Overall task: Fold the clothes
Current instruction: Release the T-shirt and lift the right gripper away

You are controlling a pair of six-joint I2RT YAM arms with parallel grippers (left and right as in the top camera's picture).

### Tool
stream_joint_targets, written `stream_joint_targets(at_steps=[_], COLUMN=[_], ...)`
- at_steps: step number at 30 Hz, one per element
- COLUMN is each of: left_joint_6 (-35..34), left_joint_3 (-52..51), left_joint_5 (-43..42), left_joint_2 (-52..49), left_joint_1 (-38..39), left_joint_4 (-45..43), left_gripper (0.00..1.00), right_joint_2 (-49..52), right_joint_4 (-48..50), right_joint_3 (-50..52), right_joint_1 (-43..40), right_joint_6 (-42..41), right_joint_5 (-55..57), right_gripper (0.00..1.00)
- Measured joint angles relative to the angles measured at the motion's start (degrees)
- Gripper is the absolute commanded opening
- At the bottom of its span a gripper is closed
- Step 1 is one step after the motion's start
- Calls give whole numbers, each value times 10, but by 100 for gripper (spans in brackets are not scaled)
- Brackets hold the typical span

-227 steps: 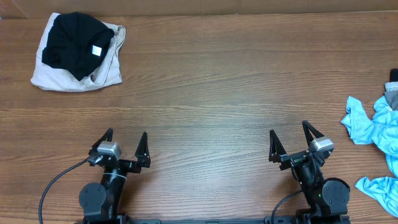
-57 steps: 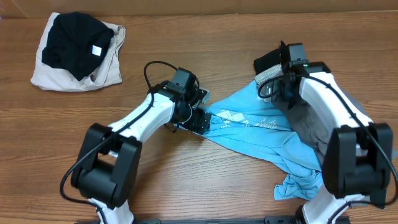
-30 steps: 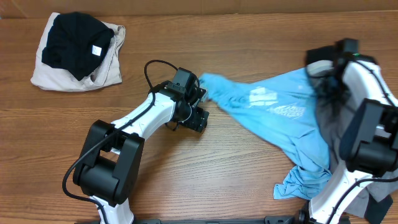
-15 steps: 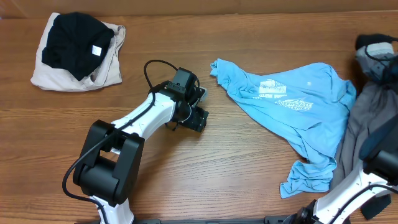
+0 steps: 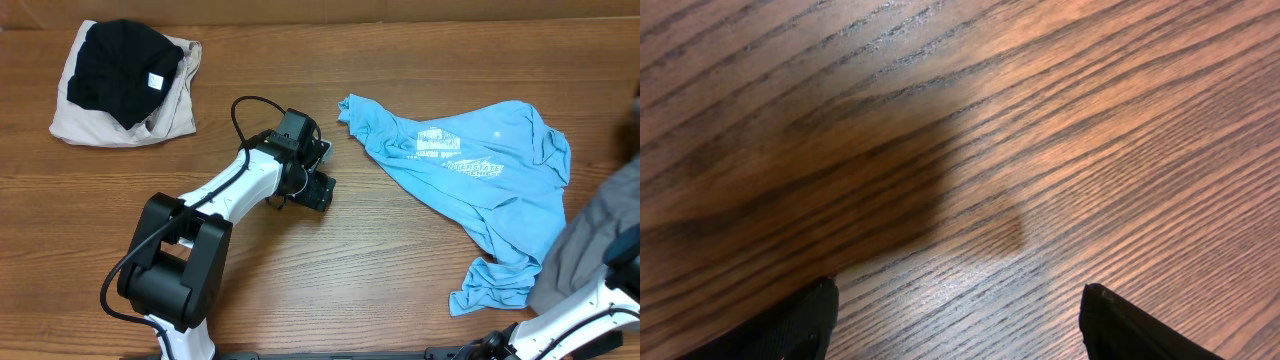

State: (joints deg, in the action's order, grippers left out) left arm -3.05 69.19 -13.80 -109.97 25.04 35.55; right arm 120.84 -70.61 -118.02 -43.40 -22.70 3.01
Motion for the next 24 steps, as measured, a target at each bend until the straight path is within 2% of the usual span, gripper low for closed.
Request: stream_joint_targets(at_steps=[3, 5, 6, 12, 16, 21, 24], left_joint_6=[0, -1, -2, -11, -13, -13, -13], left_joint_3=[0, 0, 0, 0, 0, 1, 9], left_joint_5=[0, 0, 0, 2, 2, -3, -13], left_joint_2=[0, 0, 0, 0, 0, 0, 0], left_joint_1=[0, 0, 0, 0, 0, -6, -19], left_joint_4=[-5, -8, -9, -10, -13, -11, -2], left_gripper=[81, 82, 82, 83, 86, 86, 86], right_joint_2=[0, 0, 0, 0, 0, -1, -1], right_joint_4=[-11, -9, -10, -24, -83, -179, -184], right_joint_3=[-51, -91, -111, -175, -195, -181, -133], right_joint_1=[-18, -15, -10, 31, 55, 90, 126], right_joint_6=[-3, -6, -9, -19, -23, -25, -23], right_joint_5=[0, -6, -11, -47, -88, -96, -83], right_gripper=[62, 97, 100, 100, 100, 100, 100])
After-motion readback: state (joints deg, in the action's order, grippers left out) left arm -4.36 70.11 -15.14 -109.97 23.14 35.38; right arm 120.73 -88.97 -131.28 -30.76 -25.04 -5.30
